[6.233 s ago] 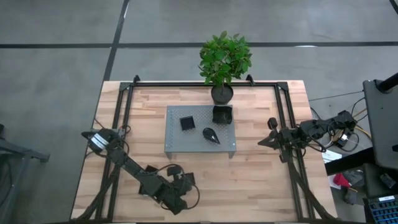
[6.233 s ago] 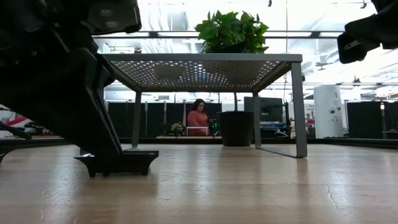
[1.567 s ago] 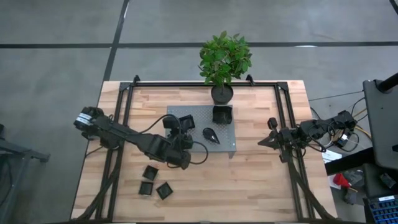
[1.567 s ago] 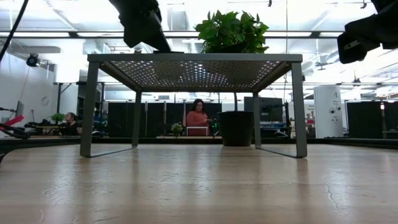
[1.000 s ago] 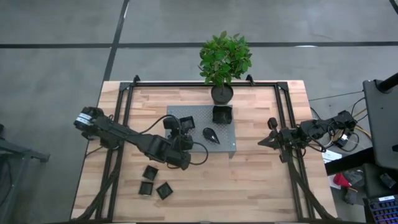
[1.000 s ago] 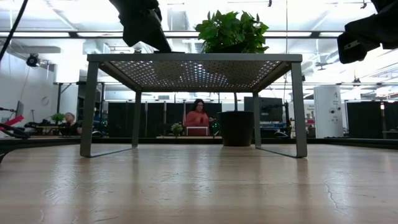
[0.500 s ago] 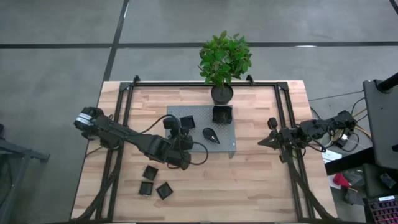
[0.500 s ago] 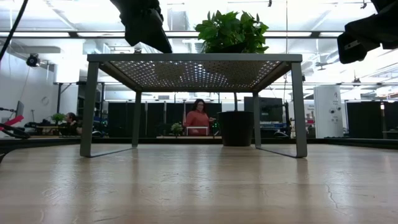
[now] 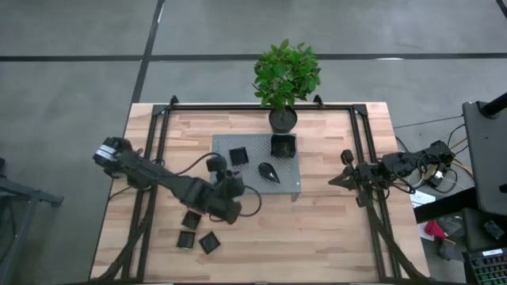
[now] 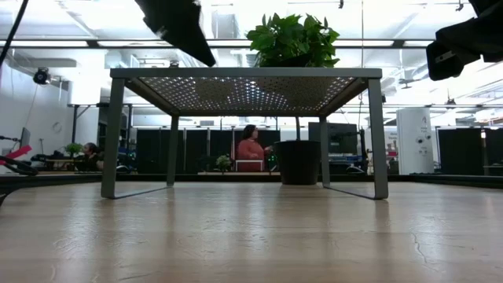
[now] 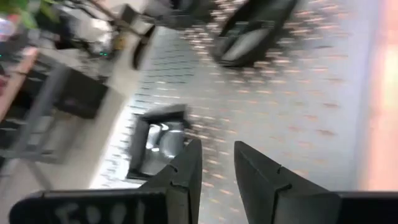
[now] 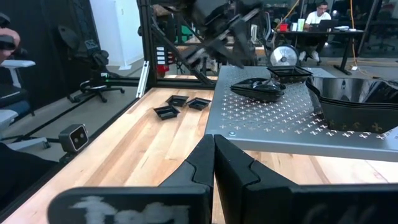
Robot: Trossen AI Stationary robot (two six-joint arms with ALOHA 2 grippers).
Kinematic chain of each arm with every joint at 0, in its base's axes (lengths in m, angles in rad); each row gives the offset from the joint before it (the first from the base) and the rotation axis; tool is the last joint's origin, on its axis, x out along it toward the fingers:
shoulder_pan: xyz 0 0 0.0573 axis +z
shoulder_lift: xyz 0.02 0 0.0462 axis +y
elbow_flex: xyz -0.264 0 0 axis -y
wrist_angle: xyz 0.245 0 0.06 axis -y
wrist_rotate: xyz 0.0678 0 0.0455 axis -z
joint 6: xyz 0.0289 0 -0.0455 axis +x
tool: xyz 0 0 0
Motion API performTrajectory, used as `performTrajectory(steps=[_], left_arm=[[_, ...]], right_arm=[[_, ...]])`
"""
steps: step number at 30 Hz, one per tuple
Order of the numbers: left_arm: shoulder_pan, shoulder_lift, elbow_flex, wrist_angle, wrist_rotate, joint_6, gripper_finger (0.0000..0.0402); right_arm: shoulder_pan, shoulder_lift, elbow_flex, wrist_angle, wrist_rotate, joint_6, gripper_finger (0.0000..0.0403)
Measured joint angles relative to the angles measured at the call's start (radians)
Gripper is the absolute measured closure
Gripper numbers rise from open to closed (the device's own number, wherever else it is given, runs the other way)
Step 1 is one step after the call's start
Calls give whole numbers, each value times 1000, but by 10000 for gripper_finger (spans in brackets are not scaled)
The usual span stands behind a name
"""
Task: Pick & Place Mini shaped plates
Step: Stack the black square plate on the black square plates on the shelf
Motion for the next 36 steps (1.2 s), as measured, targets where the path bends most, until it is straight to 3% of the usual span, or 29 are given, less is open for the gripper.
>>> performTrajectory(steps=[9,16,36], left_arm=[[-136,-1,0,19,228,-226,310],[-215,-1,-4,23,420,-493,310],[-359,151,-5,139,652,-757,312]], right_arm=[[0,0,0,0,0,-2,394],[0,0,0,0,0,-1,394],[0,0,0,0,0,-2,394]])
